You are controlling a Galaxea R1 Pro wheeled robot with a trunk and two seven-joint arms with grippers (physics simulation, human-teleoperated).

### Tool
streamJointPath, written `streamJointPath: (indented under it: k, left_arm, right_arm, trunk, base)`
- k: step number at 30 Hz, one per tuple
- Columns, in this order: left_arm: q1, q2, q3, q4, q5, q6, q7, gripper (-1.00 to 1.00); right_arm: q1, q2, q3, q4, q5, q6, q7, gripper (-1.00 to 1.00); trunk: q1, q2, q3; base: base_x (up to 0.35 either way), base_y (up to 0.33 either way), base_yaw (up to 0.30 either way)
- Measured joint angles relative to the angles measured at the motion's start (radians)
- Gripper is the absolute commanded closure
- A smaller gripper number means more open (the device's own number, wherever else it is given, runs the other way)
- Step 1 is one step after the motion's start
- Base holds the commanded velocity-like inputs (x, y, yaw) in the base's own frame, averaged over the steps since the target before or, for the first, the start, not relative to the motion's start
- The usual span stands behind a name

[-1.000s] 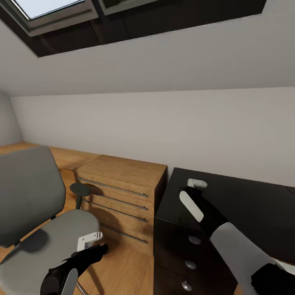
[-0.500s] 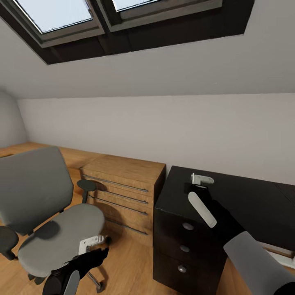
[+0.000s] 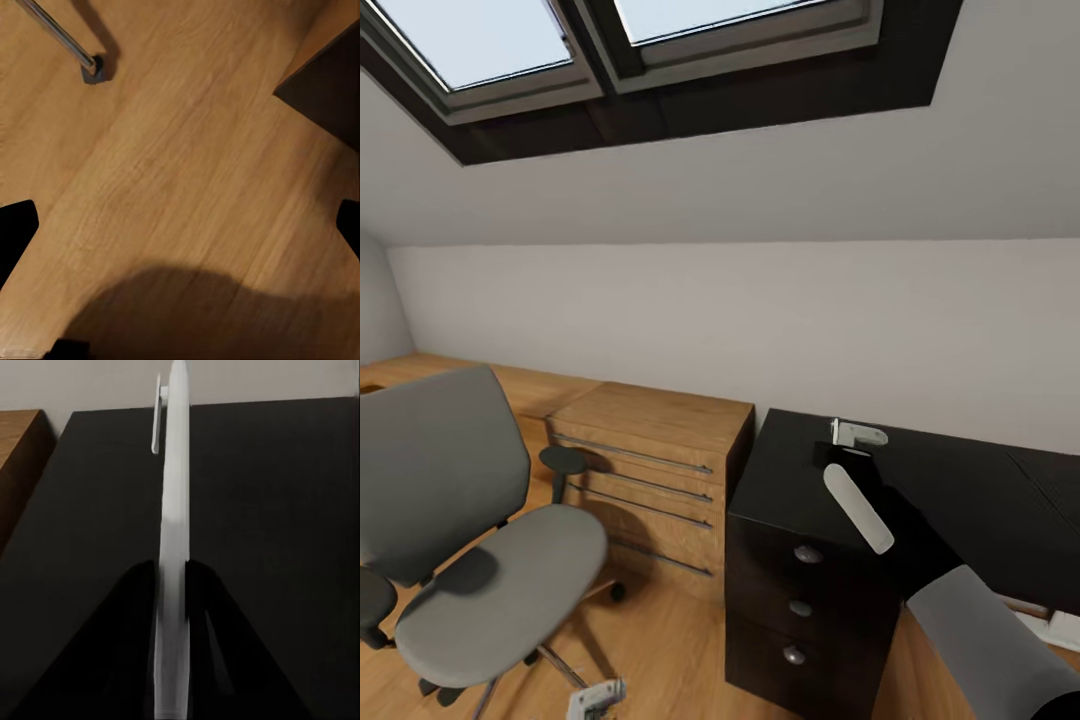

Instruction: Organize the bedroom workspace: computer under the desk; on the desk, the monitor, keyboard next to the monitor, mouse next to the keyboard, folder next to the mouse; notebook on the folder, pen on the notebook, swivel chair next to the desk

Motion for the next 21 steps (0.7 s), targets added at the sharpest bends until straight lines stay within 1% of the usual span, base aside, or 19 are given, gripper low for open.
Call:
streamJointPath:
  k: [2, 3, 4, 5, 6, 8, 9, 10, 11, 16, 17, 18, 19, 21]
  left_arm:
    - [0.000, 0.001, -0.001, 0.056, -0.001, -0.049, 0.000, -1.00]
    - [0.000, 0.002, -0.001, 0.100, -0.004, -0.081, 0.000, -1.00]
    - [0.000, 0.004, 0.000, 0.175, -0.023, -0.120, 0.001, -1.00]
    - [0.000, 0.005, 0.000, 0.198, -0.030, -0.130, 0.001, -1.00]
    - [0.000, 0.015, 0.002, 0.292, -0.063, -0.236, 0.000, -1.00]
    - [0.000, 0.017, 0.002, 0.335, -0.071, -0.286, 0.000, -1.00]
    - [0.000, 0.018, 0.002, 0.348, -0.073, -0.297, 0.000, -1.00]
    - [0.000, 0.019, 0.001, 0.401, -0.078, -0.329, 0.000, -1.00]
    - [0.000, 0.019, 0.001, 0.423, -0.081, -0.339, 0.000, -1.00]
    - [0.000, 0.021, 0.001, 0.436, -0.082, -0.346, 0.000, -1.00]
    - [0.000, 0.021, 0.001, 0.438, -0.081, -0.347, 0.000, -1.00]
    - [-0.001, 0.021, 0.001, 0.438, -0.081, -0.347, 0.000, -1.00]
    - [0.000, 0.021, 0.001, 0.439, -0.081, -0.348, 0.000, -1.00]
    - [-0.001, 0.021, 0.001, 0.440, -0.081, -0.349, 0.000, -1.00]
  right_arm:
    - [0.000, 0.000, 0.000, -0.001, 0.000, 0.000, 0.000, 1.00]
    - [0.000, 0.000, 0.000, -0.002, 0.000, 0.000, 0.000, 1.00]
    - [0.001, 0.001, 0.001, -0.002, 0.000, 0.000, 0.000, 1.00]
    - [0.001, 0.002, 0.001, -0.002, 0.000, 0.000, 0.000, 1.00]
    - [0.001, 0.003, 0.001, -0.002, 0.000, 0.000, 0.000, 1.00]
    - [0.001, 0.003, 0.000, -0.002, 0.000, 0.000, 0.000, 1.00]
    - [0.001, 0.003, 0.000, -0.002, 0.000, 0.000, 0.000, 1.00]
    - [0.001, 0.001, -0.001, -0.003, 0.000, 0.000, 0.000, 1.00]
    - [0.001, 0.001, -0.008, -0.003, 0.001, 0.000, -0.003, 1.00]
    - [0.001, -0.006, -0.048, -0.004, 0.001, 0.002, -0.035, 1.00]
    - [0.001, -0.014, -0.065, -0.004, 0.002, 0.004, -0.042, 1.00]
    - [0.001, -0.020, -0.073, -0.004, 0.001, 0.005, -0.045, 1.00]
    - [0.001, -0.038, -0.092, -0.004, 0.002, 0.009, -0.050, 1.00]
    - [0.001, -0.048, -0.102, -0.004, 0.000, 0.009, -0.052, 1.00]
  trunk:
    - [-0.008, 0.014, 0.006]
    - [-0.012, 0.021, 0.009]
    - [-0.015, 0.028, 0.012]
    - [-0.019, 0.035, 0.016]
    - [-0.023, 0.042, 0.019]
    - [-0.031, 0.056, 0.025]
    - [-0.035, 0.063, 0.028]
    - [-0.038, 0.070, 0.031]
    - [-0.042, 0.077, 0.035]
    - [-0.061, 0.112, 0.051]
    - [-0.065, 0.119, 0.055]
    - [-0.069, 0.126, 0.058]
    - [-0.073, 0.133, 0.062]
    - [-0.081, 0.147, 0.069]
  base:
    - [0.000, 0.000, -0.120]
    - [0.000, 0.000, -0.038]
    - [0.000, 0.000, -0.031]
    - [0.000, 0.000, -0.008]
    - [0.000, 0.000, -0.006]
    - [0.000, 0.000, -0.004]
    - [0.000, 0.000, -0.001]
    - [0.000, 0.000, 0.000]
    - [0.000, 0.000, 0.000]
    - [0.000, 0.000, -0.096]
    - [0.000, 0.000, -0.183]
    - [0.000, 0.000, -0.222]
    - [0.000, 0.000, -0.233]
    - [0.000, 0.000, -0.248]
